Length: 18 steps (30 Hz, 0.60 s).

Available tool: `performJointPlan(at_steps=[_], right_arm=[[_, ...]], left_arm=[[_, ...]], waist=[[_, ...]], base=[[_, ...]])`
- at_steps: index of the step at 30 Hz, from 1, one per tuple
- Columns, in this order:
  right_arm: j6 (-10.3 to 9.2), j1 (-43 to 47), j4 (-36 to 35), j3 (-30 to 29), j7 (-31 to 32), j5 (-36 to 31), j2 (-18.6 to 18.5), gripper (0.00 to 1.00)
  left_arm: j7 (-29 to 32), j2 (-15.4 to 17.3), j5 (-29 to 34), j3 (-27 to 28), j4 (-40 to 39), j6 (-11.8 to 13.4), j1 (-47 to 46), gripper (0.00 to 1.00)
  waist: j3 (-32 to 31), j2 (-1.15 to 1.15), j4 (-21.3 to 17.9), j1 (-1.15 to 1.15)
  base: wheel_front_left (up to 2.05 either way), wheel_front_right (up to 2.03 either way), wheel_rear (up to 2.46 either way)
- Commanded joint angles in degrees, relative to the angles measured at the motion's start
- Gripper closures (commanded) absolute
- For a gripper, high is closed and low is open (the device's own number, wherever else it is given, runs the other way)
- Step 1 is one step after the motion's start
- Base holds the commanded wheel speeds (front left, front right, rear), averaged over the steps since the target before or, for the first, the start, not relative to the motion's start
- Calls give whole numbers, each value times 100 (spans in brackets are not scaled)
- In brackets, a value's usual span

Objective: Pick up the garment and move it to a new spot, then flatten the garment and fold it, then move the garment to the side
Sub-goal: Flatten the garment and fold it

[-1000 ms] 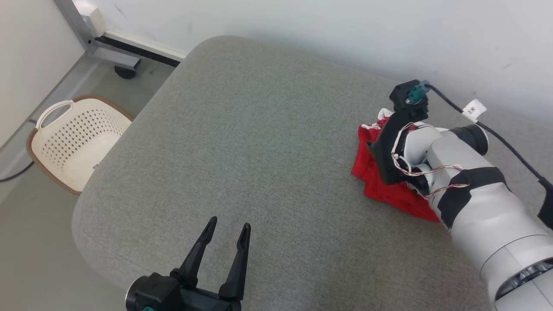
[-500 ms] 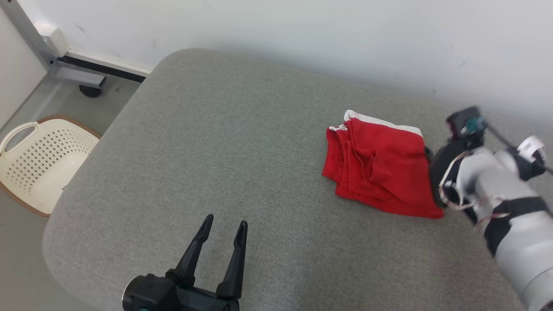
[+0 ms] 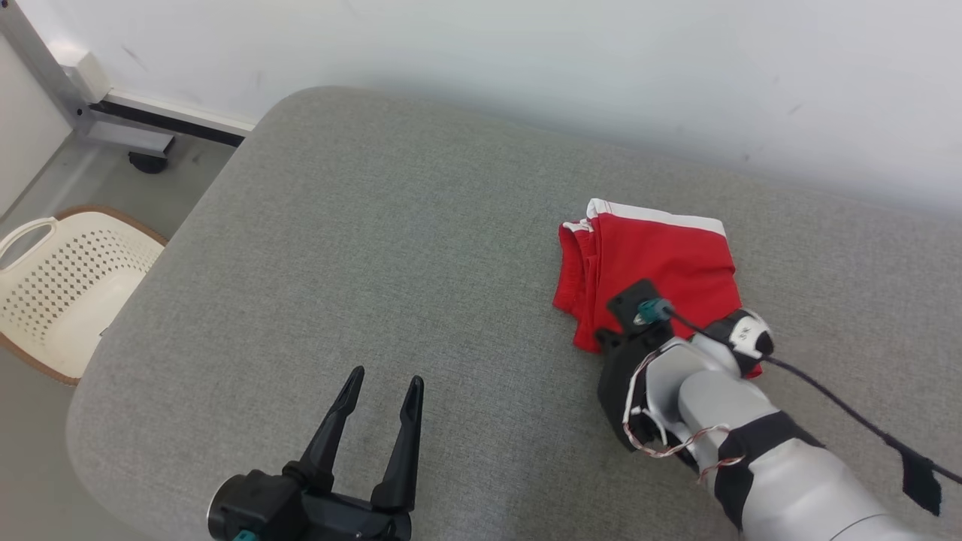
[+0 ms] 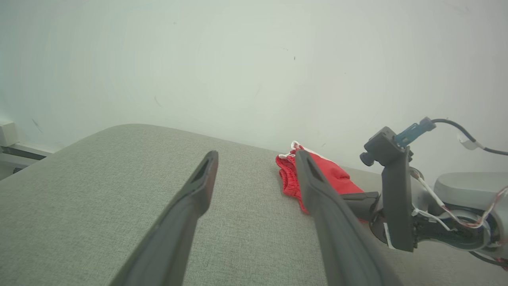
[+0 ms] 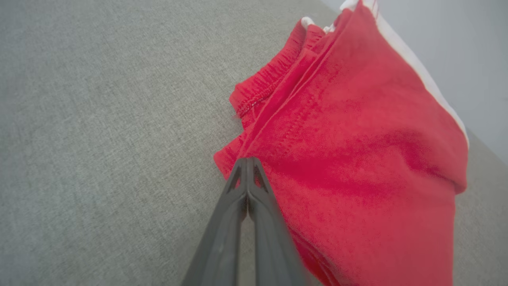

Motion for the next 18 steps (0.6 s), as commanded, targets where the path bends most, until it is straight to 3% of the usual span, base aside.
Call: performJointPlan(at_steps=[1, 7, 8, 9, 10, 11, 18], right_arm=[[-14, 135, -108, 125, 88, 27, 25, 100], [-14, 376, -737, 498, 445, 322, 159, 100], [-14, 366, -848, 522, 511, 388, 131, 92], [-14, 351, -975, 549, 574, 447, 92, 69], [-14, 319, -1090, 542, 634, 503, 27, 4], [-14, 283, -1177, 494, 700, 549, -39, 0], [-14, 421, -1860, -471, 458, 360, -507, 0]], left_arm=[[-11, -1, 32, 41, 14, -7, 35, 0], [-11, 21, 35, 119, 5, -16, 107, 0], [-11, 24, 40, 133, -4, -18, 114, 0], [-11, 34, 49, 155, -11, -19, 126, 0], [-11, 42, 57, 176, -16, -20, 142, 0], [-11, 48, 67, 199, -24, -17, 152, 0], [-11, 79, 134, 369, -135, 40, 302, 0]], waist=[[-42, 0, -47, 0], [-101, 0, -183, 0], [-113, 0, -212, 0], [-136, 0, -251, 0], [-157, 0, -285, 0], [-188, 0, -327, 0], [-434, 0, -626, 0]], base=[[0, 0, 0], [0, 0, 0], [0, 0, 0], [0, 0, 0], [0, 0, 0], [0, 0, 0], [0, 0, 0]])
